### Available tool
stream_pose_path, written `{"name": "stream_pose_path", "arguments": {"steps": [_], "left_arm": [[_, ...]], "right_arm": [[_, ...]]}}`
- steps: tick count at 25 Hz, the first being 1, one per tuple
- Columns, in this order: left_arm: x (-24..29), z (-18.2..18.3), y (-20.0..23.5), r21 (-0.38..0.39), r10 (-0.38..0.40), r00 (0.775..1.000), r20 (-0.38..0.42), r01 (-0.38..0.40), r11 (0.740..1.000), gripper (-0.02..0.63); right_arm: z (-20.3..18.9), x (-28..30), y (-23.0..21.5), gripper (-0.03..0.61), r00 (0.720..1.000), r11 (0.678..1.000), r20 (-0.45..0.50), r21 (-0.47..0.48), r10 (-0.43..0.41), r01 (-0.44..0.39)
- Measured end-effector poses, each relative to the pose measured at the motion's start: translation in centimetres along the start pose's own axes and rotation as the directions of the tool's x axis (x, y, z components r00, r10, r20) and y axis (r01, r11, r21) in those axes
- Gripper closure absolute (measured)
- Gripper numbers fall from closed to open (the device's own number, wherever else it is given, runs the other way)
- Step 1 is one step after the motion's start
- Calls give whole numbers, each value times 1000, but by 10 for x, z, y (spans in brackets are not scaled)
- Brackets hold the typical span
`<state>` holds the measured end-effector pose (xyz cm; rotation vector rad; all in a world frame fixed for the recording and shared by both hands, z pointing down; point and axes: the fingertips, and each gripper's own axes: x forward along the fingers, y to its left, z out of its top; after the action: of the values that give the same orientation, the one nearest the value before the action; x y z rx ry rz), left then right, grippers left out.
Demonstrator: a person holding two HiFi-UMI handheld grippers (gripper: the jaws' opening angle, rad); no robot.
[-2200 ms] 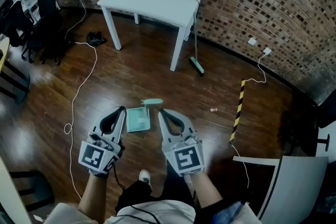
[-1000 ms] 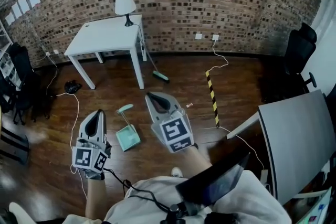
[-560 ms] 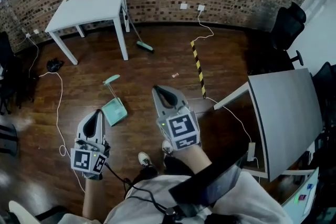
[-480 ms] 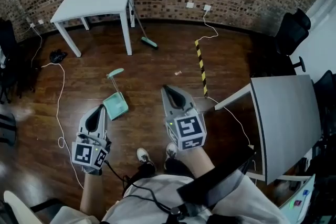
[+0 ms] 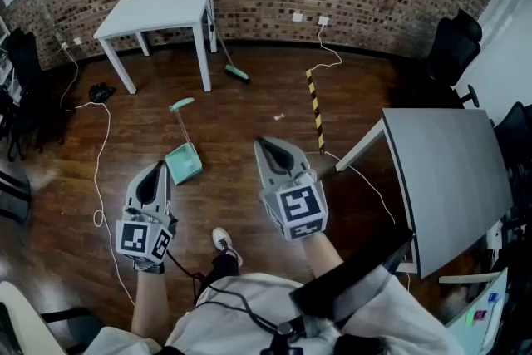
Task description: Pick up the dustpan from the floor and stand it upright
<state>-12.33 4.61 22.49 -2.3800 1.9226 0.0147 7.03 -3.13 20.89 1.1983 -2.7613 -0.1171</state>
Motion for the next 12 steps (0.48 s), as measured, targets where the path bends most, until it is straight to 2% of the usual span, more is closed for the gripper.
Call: {"name": "stream_pose_path", "arguments": {"steps": [4, 8, 12], "left_arm": [[-49, 2, -76, 6, 11, 1000, 10, -11, 1000, 612], [-98, 3, -152, 8, -6, 1000, -15, 6, 1000, 613], [-144, 20, -213, -9, -14, 1000, -24, 14, 1000, 614]], "right_arm": [[-15, -86, 8, 583, 1000, 1000, 6, 15, 20, -20], [-32, -168, 5, 583, 1000, 999, -10, 18, 27, -27], [-38, -241, 6, 583, 999, 998, -32, 52, 31, -29]]}}
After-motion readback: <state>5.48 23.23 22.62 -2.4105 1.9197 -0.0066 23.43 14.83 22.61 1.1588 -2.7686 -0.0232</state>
